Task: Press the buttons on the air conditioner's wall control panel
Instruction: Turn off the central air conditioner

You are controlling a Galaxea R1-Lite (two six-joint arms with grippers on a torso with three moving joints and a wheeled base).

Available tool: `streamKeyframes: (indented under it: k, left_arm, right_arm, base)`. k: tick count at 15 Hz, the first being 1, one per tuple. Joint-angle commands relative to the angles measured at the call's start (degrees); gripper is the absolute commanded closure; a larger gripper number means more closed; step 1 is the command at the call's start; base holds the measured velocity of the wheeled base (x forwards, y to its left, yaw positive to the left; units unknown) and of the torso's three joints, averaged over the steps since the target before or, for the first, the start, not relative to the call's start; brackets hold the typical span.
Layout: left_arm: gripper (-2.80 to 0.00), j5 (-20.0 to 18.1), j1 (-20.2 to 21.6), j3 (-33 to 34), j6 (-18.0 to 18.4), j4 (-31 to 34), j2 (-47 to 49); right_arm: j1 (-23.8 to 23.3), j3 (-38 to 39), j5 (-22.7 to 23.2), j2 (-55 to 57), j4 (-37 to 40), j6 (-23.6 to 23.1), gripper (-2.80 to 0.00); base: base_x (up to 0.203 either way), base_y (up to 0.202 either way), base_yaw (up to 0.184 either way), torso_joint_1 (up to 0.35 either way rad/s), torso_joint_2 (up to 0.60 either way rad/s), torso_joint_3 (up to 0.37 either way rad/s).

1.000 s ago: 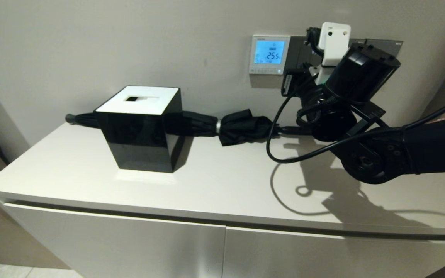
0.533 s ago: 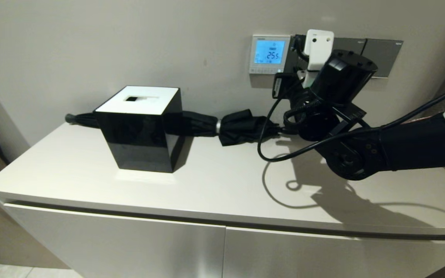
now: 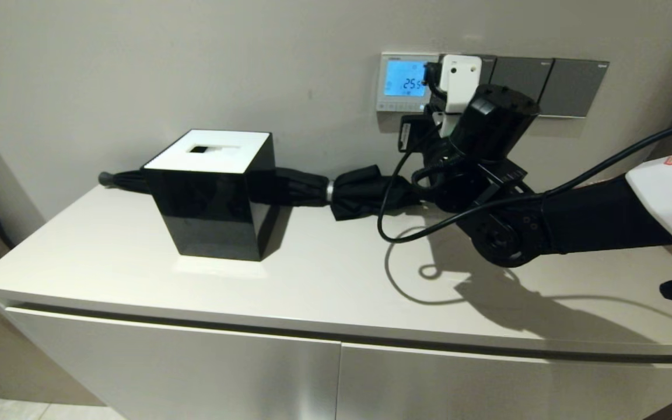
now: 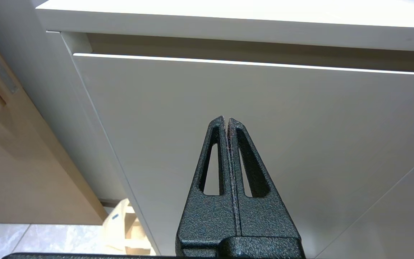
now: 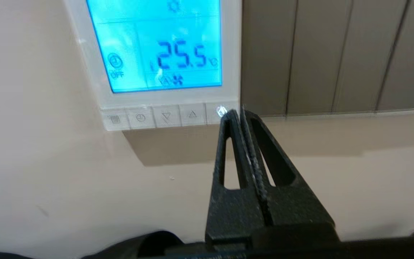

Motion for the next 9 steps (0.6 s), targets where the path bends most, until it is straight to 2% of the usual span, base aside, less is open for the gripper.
streamKeyframes:
  k: [1,9]
  left_arm:
    - [0.0,-0.01,0.02,0.0,0.0,0.04,0.0]
    - [0.0,-0.01,0.02,0.0,0.0,0.04,0.0]
  right_arm:
    - [0.01,-1.43,0.25,0.88,0.4,-0.09,0.0]
    - [-0.16,-1.54,1.03,1.36,0.55,0.0,0.0]
  base:
    - [0.0,0.0,0.0,0.0,0.0,0.0]
    - [0.0,0.0,0.0,0.0,0.0,0.0]
